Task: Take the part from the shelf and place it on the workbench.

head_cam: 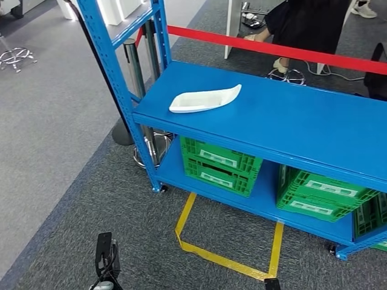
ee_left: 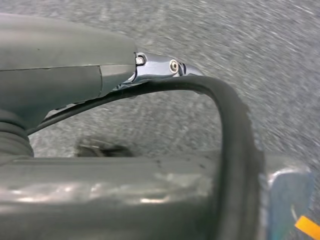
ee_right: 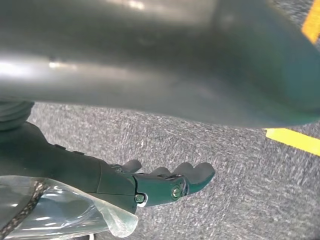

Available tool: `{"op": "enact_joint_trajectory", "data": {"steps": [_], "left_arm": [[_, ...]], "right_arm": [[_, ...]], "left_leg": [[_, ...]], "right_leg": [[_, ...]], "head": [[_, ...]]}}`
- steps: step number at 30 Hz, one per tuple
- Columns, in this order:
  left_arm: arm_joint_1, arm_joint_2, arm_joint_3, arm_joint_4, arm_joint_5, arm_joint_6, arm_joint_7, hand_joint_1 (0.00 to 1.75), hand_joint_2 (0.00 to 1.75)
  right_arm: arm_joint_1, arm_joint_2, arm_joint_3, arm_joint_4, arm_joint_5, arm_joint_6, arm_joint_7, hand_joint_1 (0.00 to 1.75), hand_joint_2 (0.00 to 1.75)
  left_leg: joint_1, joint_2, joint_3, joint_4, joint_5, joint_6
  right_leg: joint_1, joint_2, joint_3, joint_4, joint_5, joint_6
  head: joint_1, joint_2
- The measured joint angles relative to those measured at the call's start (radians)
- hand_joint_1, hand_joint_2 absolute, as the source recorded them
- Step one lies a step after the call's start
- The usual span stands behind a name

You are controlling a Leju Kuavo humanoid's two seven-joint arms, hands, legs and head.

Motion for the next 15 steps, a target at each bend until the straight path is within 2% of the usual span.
{"op": "enact_joint_trajectory", "data": {"steps": [2, 3, 4, 5, 6, 7, 9, 10, 11, 12, 13, 14, 15], "left_arm": [[0.004, 0.003, 0.0, 0.0, 0.002, -0.001, 0.001, 0.0, 0.0], [0.005, 0.003, 0.0, 0.0, 0.003, -0.002, 0.001, 0.0, 0.0], [0.003, 0.002, 0.0, 0.0, 0.003, -0.003, 0.001, 0.0, 0.0], [-0.001, 0.0, 0.0, 0.0, 0.003, -0.003, 0.001, 0.0, 0.0], [-0.007, -0.002, 0.0, 0.0, 0.003, -0.004, 0.001, 0.0, 0.0], [-0.012, -0.004, 0.0, 0.0, 0.002, -0.004, 0.0, 0.0, 0.0], [-0.014, -0.006, 0.0, 0.0, 0.002, -0.006, 0.0, 0.0, 0.0], [-0.013, -0.005, 0.0, 0.0, 0.002, -0.006, 0.0, 0.0, 0.0], [-0.012, -0.006, 0.0, 0.0, 0.003, -0.007, 0.001, 0.0, 0.0], [-0.011, -0.006, 0.0, 0.0, 0.003, -0.007, 0.001, 0.0, 0.0], [-0.011, -0.006, 0.0, 0.0, 0.003, -0.007, 0.001, 0.0, 0.0], [-0.011, -0.006, 0.0, 0.0, 0.003, -0.008, 0.001, 0.0, 0.0], [-0.012, -0.006, 0.0, 0.0, 0.003, -0.008, 0.001, 0.0, 0.0]], "right_arm": [[0.001, 0.0, 0.0, 0.0, 0.0, 0.0, 0.0, 0.0, 0.0], [0.002, 0.0, 0.0, 0.001, 0.0, 0.0, 0.0, 0.0, 0.0], [0.002, 0.0, 0.0, 0.001, 0.0, 0.0, 0.0, 0.0, 0.0], [0.002, -0.001, 0.0, 0.001, 0.0, 0.0, 0.0, 0.0, 0.0], [0.001, -0.002, 0.0, 0.001, 0.0, 0.0, 0.0, 0.0, 0.0], [-0.002, -0.002, 0.0, 0.001, 0.0, 0.0, 0.0, 0.0, 0.0], [-0.009, -0.003, 0.0, 0.001, 0.0, 0.0, 0.0, 0.0, 0.0], [-0.011, -0.003, 0.0, 0.001, 0.0, 0.0, 0.0, 0.0, 0.0], [-0.011, -0.003, 0.0, 0.001, 0.0, 0.0, 0.0, 0.0, 0.0], [-0.009, -0.003, 0.0, 0.001, 0.0, 0.0, 0.0, 0.0, 0.0], [-0.007, -0.004, -0.001, 0.001, 0.0, 0.0, 0.0, 0.0, 0.0], [-0.006, -0.005, -0.001, 0.001, -0.001, 0.0, 0.0, 0.0, 0.0], [-0.007, -0.006, -0.001, 0.001, -0.001, 0.0, 0.0, 0.0, 0.0]], "left_leg": [[-0.004, -0.037, -0.004, -0.075, 0.127, 0.014], [-0.006, -0.045, -0.005, -0.086, 0.157, 0.02], [-0.007, -0.044, 0.001, -0.086, 0.17, 0.025], [-0.005, -0.037, 0.008, -0.09, 0.182, 0.031], [-0.004, -0.028, 0.015, -0.094, 0.187, 0.036], [-0.003, -0.017, 0.022, -0.099, 0.185, 0.042], [-0.004, 0.006, 0.033, -0.104, 0.174, 0.052], [-0.005, 0.019, 0.037, -0.103, 0.166, 0.055], [-0.006, 0.03, 0.042, -0.103, 0.159, 0.056], [-0.006, 0.039, 0.049, -0.102, 0.151, 0.056], [-0.007, 0.048, 0.057, -0.101, 0.143, 0.056], [-0.007, 0.057, 0.068, -0.1, 0.134, 0.055], [-0.007, 0.065, 0.078, -0.1, 0.126, 0.052]], "right_leg": [[0.001, 0.025, 0.007, 0.005, -0.024, 0.012], [0.002, 0.037, 0.01, 0.007, -0.036, 0.018], [0.003, 0.048, 0.011, 0.005, -0.046, 0.026], [0.003, 0.046, 0.016, 0.007, -0.055, 0.031], [0.005, 0.028, 0.016, 0.015, -0.066, 0.036], [0.006, -0.002, 0.004, 0.042, -0.084, 0.042], [0.008, -0.064, -0.061, 0.15, -0.136, 0.053], [0.008, -0.077, -0.104, 0.213, -0.157, 0.057], [0.007, -0.082, -0.139, 0.255, -0.159, 0.059], [0.007, -0.084, -0.157, 0.264, -0.14, 0.06], [0.007, -0.088, -0.157, 0.234, -0.1, 0.06], [0.007, -0.097, -0.139, 0.172, -0.047, 0.059], [0.01, -0.115, -0.117, 0.11, -0.008, 0.056]], "head": [[-0.001, 0.0], [-0.001, 0.0], [-0.001, 0.0], [0.0, 0.0], [0.002, 0.0], [0.004, 0.0], [0.009, 0.0], [0.01, 0.0], [0.01, 0.0], [0.01, 0.0], [0.01, 0.0], [0.01, 0.0], [0.01, 0.0]]}}
